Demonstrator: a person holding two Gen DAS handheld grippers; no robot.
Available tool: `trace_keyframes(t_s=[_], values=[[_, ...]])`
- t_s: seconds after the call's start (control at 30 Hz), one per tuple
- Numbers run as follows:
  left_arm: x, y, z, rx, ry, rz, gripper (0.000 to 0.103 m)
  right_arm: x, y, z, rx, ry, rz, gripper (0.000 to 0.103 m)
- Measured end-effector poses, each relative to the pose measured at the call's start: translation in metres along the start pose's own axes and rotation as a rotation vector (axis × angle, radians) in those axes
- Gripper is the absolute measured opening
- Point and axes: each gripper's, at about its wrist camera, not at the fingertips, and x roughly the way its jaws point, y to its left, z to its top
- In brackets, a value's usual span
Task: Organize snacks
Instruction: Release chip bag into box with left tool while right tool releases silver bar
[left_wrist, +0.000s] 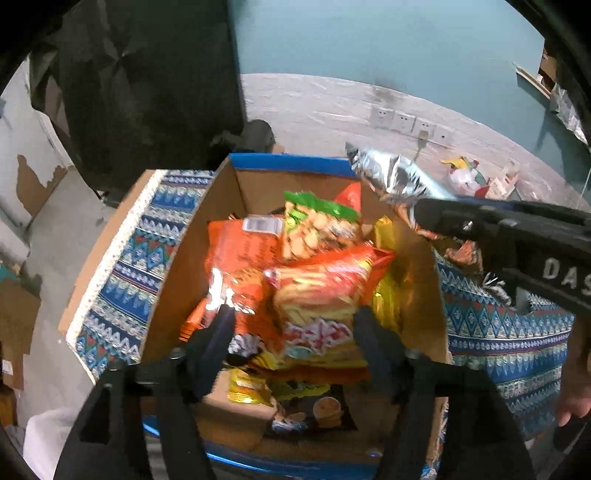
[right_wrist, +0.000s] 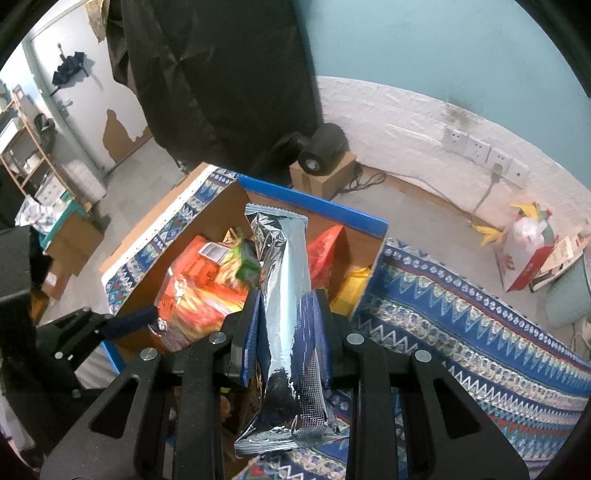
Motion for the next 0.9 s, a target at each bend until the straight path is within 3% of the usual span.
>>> trace_keyframes(t_s=[0.13, 0.4, 0.57, 0.77, 0.9], values=[[-0.005, 0.005, 0.002, -0.002, -0.020, 0.051, 0.079, 0.010, 0.000, 0.000, 0.017, 0.018, 0.010, 0.025], [-0.012, 0.015, 0.003, -0.038, -0.018, 0.048, 0.080, 0.022, 0.004, -0.005, 0.023, 0.064, 0.027, 0.027], [-0.023, 0.013, 0.005, -0.024, -0.035, 0.062, 0.081, 0.010, 0.005, -0.004, 0.025, 0.036, 0.033, 0.032], [-0.043, 0.011, 0.004, -0.027, -0.075, 0.059, 0.087, -0.019, -0.003, -0.003, 0.034, -0.019, 0.020, 0.046], [-0.059, 0.005, 0.005, -0.015, -0.104, 0.052, 0.087, -0.045, -0.007, -0.006, 0.023, -0.075, -0.014, 0.062]])
